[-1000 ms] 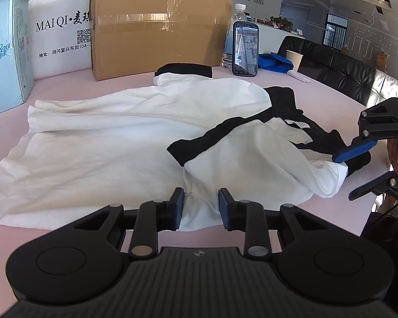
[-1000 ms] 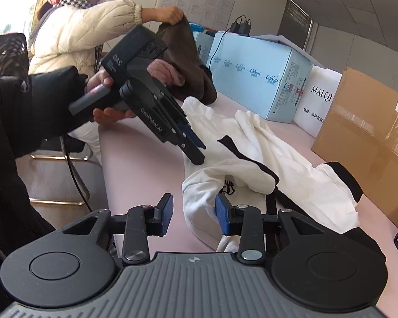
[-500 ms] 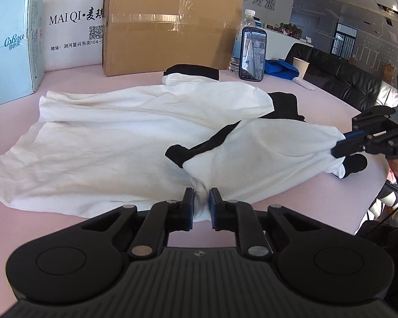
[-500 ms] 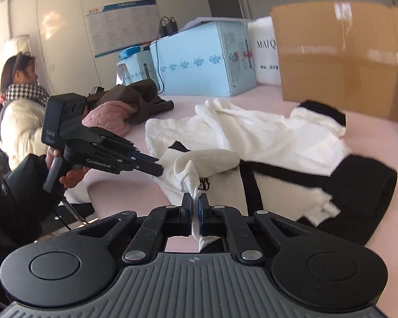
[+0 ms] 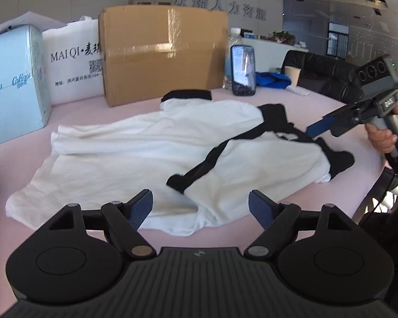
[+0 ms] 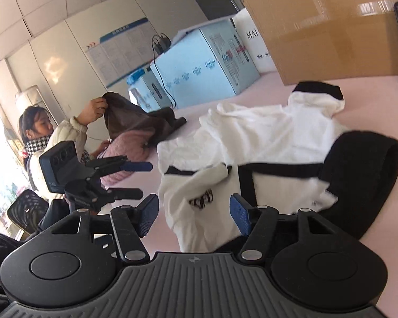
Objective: Fold clothes
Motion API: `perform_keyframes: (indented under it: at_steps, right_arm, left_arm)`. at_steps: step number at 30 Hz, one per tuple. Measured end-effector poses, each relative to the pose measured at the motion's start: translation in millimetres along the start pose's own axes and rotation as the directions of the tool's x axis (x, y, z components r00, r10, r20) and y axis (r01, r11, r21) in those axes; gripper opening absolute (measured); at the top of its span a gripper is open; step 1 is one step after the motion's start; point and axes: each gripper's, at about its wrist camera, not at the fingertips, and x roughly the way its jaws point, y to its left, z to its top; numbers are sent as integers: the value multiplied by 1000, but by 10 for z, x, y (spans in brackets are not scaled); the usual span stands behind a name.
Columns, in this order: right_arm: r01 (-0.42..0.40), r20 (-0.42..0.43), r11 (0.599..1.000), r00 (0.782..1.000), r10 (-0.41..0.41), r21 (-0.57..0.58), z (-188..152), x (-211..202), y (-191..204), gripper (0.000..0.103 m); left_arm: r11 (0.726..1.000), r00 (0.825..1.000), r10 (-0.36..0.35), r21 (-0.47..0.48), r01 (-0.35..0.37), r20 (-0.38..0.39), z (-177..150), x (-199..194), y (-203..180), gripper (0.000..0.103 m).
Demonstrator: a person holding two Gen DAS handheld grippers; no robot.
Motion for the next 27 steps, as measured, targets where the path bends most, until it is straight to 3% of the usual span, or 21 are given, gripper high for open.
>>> perform_keyframes:
  at_steps: [3, 5, 8, 9, 10, 12, 14, 16, 22, 24, 25, 27]
  right_arm:
    - [49, -44, 993, 998, -45, 106, 175, 376, -163, 66]
    - [84, -115, 987, 991, -69, 137, 207, 661, -259, 66]
    - [118, -194, 980, 977, -86, 158, 219, 1011, -372, 61]
    - [121, -182, 983, 979, -95, 141, 211, 1022, -362, 51]
    - [143, -168, 985, 978, -125, 101, 204, 1030, -334, 34]
    - [135, -155, 988, 980, -122, 79, 191, 1039, -338, 16]
    - [114, -148, 989, 984, -99, 97, 163, 1036, -387, 9]
    - [112, -119, 990, 988, -101, 90, 153, 986, -392, 7]
    - [71, 17, 996, 997, -72, 56, 184, 723, -329, 6]
    - [125, 17, 990, 992, -126, 60, 194, 741, -339, 6]
    - [224, 2, 973, 974, -225, 60, 184, 789, -366, 6]
    - [319, -22, 947, 948, -318, 49, 163, 865, -426, 9]
  left_arm:
    - [996, 997, -80, -53, 79, -16, 110, 163, 112, 83]
    - [983, 992, -105, -160, 93, -68, 140, 398, 295, 83]
    - [922, 977, -196, -355, 154, -87, 121, 637, 599, 83]
    - [903, 972, -218, -395, 169, -84, 112, 681, 663, 83]
    - [898, 971, -223, -406, 172, -82, 114, 697, 674, 81]
    - [894, 970, -226, -414, 170, -91, 138, 740, 682, 69]
    - [900, 969, -223, -406, 161, -111, 169, 785, 660, 31]
    - [909, 968, -215, -389, 149, -132, 210, 834, 617, 18]
    - [922, 975, -213, -344, 180, -63, 367, 791, 533, 11]
    - [924, 980, -196, -344, 169, -46, 407, 782, 573, 11]
    - [926, 983, -175, -349, 146, -53, 407, 798, 602, 11]
    - [927, 989, -124, -365, 85, -84, 384, 856, 679, 11]
